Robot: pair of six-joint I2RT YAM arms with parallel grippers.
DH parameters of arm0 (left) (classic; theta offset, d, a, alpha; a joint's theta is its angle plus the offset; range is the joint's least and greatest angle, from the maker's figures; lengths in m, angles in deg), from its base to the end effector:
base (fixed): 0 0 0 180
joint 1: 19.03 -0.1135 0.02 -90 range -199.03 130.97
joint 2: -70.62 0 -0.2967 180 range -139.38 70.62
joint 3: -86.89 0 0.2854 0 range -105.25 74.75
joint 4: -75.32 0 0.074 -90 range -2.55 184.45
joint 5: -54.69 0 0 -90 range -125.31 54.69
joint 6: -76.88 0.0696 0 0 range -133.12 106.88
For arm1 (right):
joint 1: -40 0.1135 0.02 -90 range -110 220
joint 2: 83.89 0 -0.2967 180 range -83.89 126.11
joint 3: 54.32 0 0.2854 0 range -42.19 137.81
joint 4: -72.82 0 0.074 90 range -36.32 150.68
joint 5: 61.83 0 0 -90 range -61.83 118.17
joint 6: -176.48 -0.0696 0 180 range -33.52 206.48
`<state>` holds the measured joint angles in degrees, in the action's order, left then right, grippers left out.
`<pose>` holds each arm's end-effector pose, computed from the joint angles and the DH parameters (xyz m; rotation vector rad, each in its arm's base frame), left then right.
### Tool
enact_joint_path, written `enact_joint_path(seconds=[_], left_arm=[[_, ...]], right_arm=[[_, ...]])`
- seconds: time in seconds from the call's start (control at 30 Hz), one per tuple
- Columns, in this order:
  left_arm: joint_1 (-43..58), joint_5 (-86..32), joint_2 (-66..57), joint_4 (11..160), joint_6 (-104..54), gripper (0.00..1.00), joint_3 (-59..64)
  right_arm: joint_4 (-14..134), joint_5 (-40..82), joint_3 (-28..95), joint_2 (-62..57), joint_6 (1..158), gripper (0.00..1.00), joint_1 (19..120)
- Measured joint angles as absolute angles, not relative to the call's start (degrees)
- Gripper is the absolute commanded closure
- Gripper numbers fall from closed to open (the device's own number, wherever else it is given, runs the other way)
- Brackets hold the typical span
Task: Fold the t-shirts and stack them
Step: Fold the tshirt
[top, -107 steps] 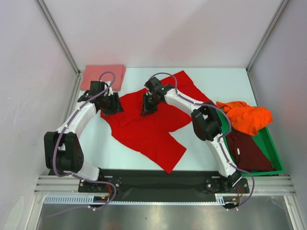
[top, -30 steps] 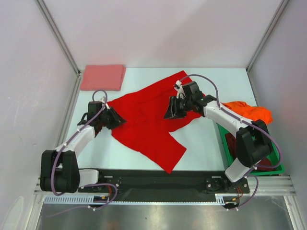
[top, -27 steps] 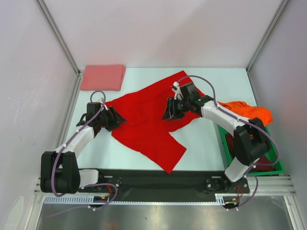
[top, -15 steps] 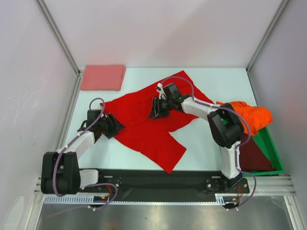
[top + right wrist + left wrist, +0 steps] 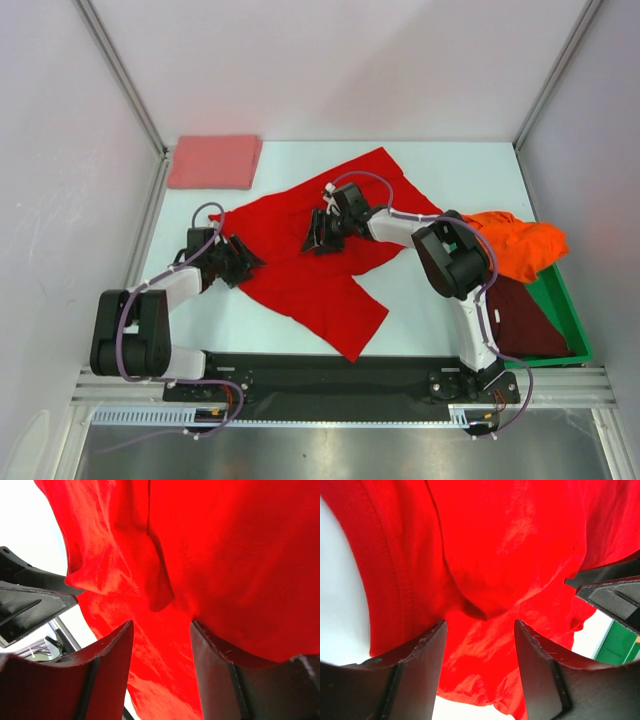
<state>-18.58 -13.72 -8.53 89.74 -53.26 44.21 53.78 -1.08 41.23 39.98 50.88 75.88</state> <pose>0.2810 -0.0278 0.1276 -0.6960 2.4321 -0.7623 0.4078 0.3369 0.1254 -0.2703 2.5917 1.1400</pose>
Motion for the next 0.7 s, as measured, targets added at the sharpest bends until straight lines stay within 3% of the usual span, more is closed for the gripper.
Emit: enact_joint_path(seconds=[0.17,0.4,0.5,0.7], left_arm=[[-18.4,-12.2,-10.2,87.5,-53.9,0.47,43.9],[-18.4,-11.1,-12.2,85.3,-54.6,0.69,42.8],[-18.3,-10.7,-12.4,84.9,-54.9,0.83,42.5],[-18.1,-9.2,-12.1,85.2,-55.2,1.0,42.4]], right_arm=[[53.7,-0.5,41.6,40.0,50.9,0.45,75.9],[53.7,-0.2,43.3,40.3,51.1,0.44,75.7],[53.7,-0.2,43.8,40.6,51.1,0.45,75.7],[53.7,-0.4,44.5,42.1,51.1,0.48,75.8]])
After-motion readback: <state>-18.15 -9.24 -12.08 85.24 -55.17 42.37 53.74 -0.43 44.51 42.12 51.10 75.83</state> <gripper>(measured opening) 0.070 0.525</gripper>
